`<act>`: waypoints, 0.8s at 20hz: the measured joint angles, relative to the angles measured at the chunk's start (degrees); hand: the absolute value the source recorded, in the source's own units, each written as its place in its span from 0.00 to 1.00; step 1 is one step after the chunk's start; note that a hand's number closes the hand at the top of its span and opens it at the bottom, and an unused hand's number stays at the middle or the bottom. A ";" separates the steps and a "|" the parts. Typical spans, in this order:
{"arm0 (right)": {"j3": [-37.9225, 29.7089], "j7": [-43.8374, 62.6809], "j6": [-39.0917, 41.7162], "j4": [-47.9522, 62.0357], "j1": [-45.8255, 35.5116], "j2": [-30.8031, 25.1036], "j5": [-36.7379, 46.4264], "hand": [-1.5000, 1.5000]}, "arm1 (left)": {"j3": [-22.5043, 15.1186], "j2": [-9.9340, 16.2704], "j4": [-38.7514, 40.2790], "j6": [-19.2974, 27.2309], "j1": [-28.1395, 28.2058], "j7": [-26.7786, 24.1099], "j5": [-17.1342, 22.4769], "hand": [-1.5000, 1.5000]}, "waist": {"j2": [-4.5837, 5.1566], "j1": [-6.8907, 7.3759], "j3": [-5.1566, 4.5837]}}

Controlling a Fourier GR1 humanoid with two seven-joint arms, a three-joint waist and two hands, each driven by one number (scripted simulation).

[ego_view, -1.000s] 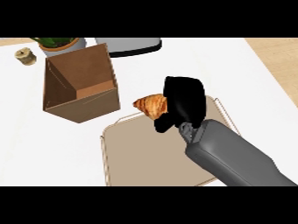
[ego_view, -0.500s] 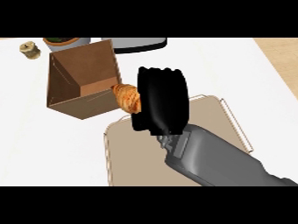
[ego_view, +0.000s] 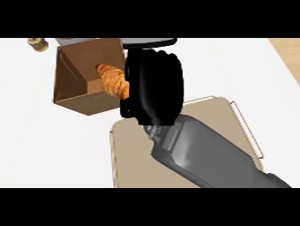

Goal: Pick the croissant from the tray and place it in the cardboard box

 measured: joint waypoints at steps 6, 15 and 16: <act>-4.92 -0.33 -2.95 3.94 -1.91 0.58 -1.40 1.00 | -0.36 0.37 0.74 -1.24 -2.72 -1.46 -1.22 0.50 | 1.20 2.32 -0.10; -10.14 -1.71 -7.13 12.97 -4.54 0.79 -3.55 1.00 | -0.64 0.50 1.87 -3.21 -7.32 -2.50 -2.07 0.50 | 2.48 4.74 -0.20; -10.57 -1.84 -7.45 14.37 -4.81 0.80 -3.66 1.00 | -0.69 0.38 1.98 -3.21 -7.79 -2.63 -2.30 0.50 | 2.59 5.01 -0.19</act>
